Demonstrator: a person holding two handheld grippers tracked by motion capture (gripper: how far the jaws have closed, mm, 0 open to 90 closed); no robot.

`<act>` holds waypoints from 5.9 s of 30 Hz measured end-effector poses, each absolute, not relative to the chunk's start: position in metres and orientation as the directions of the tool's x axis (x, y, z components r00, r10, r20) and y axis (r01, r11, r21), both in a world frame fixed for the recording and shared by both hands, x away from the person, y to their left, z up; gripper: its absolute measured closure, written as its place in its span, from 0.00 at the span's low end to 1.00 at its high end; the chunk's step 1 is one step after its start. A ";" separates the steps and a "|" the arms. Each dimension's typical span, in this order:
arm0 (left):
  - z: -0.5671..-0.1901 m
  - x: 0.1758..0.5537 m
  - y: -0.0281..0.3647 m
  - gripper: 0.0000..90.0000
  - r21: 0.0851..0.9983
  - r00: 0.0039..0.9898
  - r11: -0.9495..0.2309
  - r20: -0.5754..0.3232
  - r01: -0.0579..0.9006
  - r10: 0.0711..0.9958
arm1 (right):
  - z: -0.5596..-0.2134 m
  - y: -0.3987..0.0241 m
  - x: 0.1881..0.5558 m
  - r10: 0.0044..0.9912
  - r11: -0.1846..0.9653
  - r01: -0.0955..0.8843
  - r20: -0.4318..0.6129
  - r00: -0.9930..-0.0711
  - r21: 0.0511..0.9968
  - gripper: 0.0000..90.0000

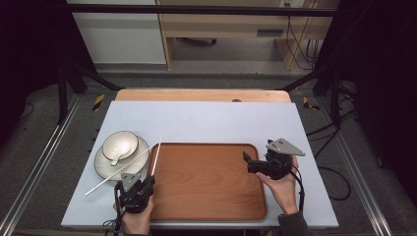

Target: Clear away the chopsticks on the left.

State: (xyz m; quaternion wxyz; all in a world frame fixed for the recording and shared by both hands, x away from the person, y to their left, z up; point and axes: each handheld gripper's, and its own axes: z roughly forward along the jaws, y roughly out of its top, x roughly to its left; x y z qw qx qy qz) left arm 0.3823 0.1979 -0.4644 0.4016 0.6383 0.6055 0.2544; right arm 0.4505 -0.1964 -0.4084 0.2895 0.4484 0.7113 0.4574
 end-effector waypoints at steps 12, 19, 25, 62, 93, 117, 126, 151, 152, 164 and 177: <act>-0.480 0.389 0.192 0.93 0.793 0.109 0.036 -0.128 0.608 0.986 | -0.410 -0.197 0.451 0.903 0.187 0.378 -0.007 -0.429 0.907 0.06; -0.481 0.390 0.191 0.93 0.771 0.107 0.019 -0.113 0.636 0.988 | -0.410 -0.197 0.452 0.905 0.186 0.377 -0.009 -0.426 0.907 0.06; -0.481 0.392 0.190 0.93 0.764 0.104 0.010 -0.100 0.645 0.990 | -0.410 -0.197 0.452 0.904 0.188 0.378 -0.009 -0.427 0.906 0.06; -0.416 0.405 0.219 0.39 0.850 0.519 -0.253 -0.027 0.462 0.854 | -0.408 -0.198 0.450 0.906 0.175 0.375 0.000 -0.422 0.910 0.06; -0.447 0.392 0.299 0.29 0.795 0.600 -0.379 0.024 0.473 0.800 | -0.413 -0.196 0.451 0.904 0.198 0.394 -0.012 -0.426 0.898 0.05; -0.454 0.431 0.338 0.61 0.740 0.513 -0.386 0.064 0.552 0.856 | -0.415 -0.195 0.452 0.904 0.206 0.398 -0.018 -0.427 0.894 0.06; -0.456 0.434 0.338 0.78 0.731 0.528 -0.389 0.046 0.561 0.848 | -0.417 -0.194 0.453 0.904 0.206 0.402 -0.016 -0.428 0.892 0.06; -0.451 0.428 0.324 0.93 0.741 0.545 -0.367 0.002 0.562 0.839 | -0.416 -0.196 0.453 0.905 0.201 0.401 -0.013 -0.425 0.894 0.06; -0.450 0.427 0.323 0.94 0.743 0.544 -0.364 0.001 0.561 0.839 | -0.416 -0.196 0.453 0.906 0.198 0.402 -0.011 -0.423 0.894 0.06; -0.439 0.415 0.297 0.94 0.769 0.534 -0.341 0.001 0.540 0.846 | -0.414 -0.199 0.451 0.907 0.187 0.398 -0.002 -0.422 0.898 0.05; -0.431 0.402 0.259 0.94 0.798 0.499 -0.303 0.004 0.521 0.867 | -0.414 -0.201 0.452 0.909 0.188 0.397 -0.006 -0.417 0.899 0.05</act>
